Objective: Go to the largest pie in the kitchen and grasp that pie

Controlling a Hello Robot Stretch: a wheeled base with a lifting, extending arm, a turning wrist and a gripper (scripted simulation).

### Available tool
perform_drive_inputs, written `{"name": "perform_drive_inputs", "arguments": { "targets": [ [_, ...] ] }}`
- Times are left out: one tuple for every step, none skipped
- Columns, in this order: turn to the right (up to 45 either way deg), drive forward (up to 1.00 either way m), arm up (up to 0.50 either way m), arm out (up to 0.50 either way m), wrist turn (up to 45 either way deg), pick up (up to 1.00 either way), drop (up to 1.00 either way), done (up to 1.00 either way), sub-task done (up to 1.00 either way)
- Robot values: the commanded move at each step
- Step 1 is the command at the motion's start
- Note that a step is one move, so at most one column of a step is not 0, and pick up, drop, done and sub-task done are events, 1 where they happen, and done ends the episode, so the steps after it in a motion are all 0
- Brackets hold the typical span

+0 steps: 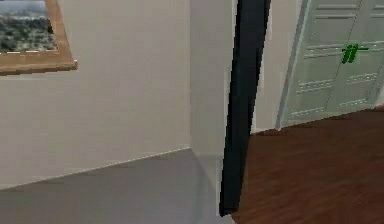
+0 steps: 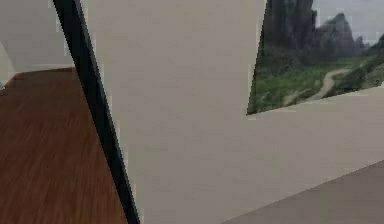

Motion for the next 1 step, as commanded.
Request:
{"name": "perform_drive_inputs", "arguments": {
  "targets": [
    [3.0, 0.00, 0.00, 0.00, 0.0, 0.00, 0.00, 0.00, 0.00]
  ]
}}
